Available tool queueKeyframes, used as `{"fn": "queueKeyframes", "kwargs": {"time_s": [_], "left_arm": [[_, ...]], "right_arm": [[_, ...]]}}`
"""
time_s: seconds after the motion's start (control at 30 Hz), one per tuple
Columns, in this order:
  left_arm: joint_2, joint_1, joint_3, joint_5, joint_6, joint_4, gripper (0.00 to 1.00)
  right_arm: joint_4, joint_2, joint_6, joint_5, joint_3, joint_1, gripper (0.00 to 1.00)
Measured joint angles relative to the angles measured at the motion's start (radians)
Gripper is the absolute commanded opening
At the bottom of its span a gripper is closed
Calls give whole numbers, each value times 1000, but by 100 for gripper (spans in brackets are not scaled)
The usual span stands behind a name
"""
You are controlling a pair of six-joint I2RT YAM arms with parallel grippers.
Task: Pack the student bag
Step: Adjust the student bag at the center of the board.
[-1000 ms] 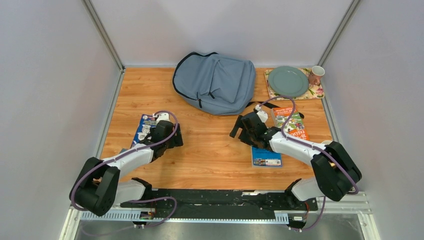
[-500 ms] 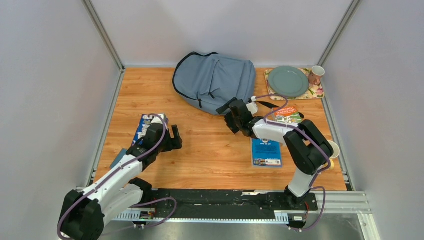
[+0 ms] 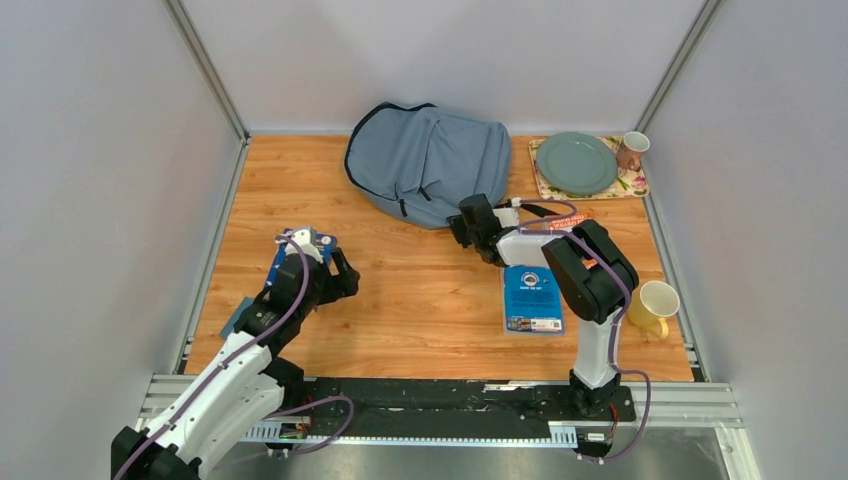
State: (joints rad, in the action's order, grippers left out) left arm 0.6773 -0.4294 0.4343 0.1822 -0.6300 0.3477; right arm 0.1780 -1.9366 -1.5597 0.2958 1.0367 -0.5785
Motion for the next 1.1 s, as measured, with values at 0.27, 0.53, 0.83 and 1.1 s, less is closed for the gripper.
{"fn": "queueKeyframes", "kwargs": {"time_s": [0.27,0.53,0.83,1.1], "left_arm": [[11,0,-2,-52,18,14,92],[11,0,3,-114,51,35,92],[6,-23,16,-322,18,-57,92],[95,-147,78,-320,18,-103,92]], "right_arm": [[41,60,119,-72,-19,19,0],[-166,404,417,-179,-10,27,0],[-131,737,521,-243,-449,12,0],[-143,702,552,-269,-549,11,0]]}}
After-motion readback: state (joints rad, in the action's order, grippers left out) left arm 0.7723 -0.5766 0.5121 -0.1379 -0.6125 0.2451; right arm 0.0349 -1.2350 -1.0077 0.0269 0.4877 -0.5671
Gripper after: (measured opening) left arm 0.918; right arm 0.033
